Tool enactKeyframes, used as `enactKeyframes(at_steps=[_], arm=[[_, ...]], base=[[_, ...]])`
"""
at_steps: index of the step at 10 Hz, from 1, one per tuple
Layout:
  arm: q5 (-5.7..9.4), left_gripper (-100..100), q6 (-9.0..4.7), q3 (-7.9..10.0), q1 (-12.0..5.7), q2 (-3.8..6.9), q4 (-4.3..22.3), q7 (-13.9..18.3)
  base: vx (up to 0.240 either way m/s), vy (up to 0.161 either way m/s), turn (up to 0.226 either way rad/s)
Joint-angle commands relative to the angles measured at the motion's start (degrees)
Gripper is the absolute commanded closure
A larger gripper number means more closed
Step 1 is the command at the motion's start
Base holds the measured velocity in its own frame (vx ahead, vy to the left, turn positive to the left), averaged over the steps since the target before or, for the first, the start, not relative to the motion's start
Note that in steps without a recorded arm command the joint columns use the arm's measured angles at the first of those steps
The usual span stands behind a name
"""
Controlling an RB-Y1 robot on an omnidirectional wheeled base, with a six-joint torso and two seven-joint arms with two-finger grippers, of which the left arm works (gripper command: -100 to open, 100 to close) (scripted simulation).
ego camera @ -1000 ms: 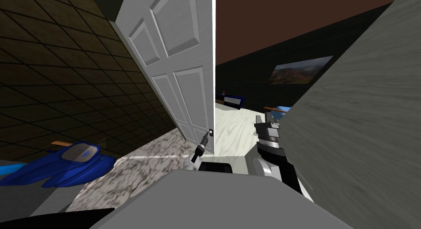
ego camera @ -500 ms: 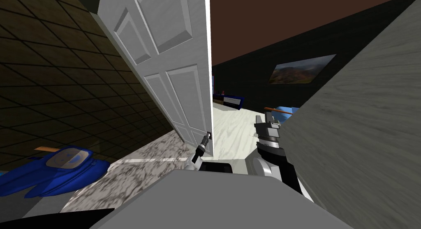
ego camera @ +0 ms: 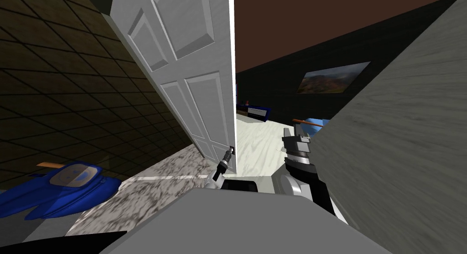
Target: Push the door open
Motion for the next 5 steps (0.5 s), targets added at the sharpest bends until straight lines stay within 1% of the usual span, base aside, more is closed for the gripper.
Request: enactKeyframes(at_steps=[1, 2, 3, 4, 5], arm=[[0.35, 100, 0.08, 0.73, -0.01, 0.87, 0.00, -0.47], [0.50, 100, 0.11, 1.05, -0.02, 1.15, 0.00, -0.68], [0.50, 100, 0.11, 1.05, -0.02, 1.15, 0.24, -0.68], [0.94, 100, 0.22, 1.98, -0.04, 1.87, 0.01, -1.28], [1.14, 100, 0.26, 2.40, -0.05, 2.15, 0.01, -1.55]], base=[[0.108, -0.052, 0.051], [0.169, -0.081, 0.105], [0.126, -0.040, 0.022], [0.177, -0.052, 0.118], [0.220, -0.042, 0.126]])
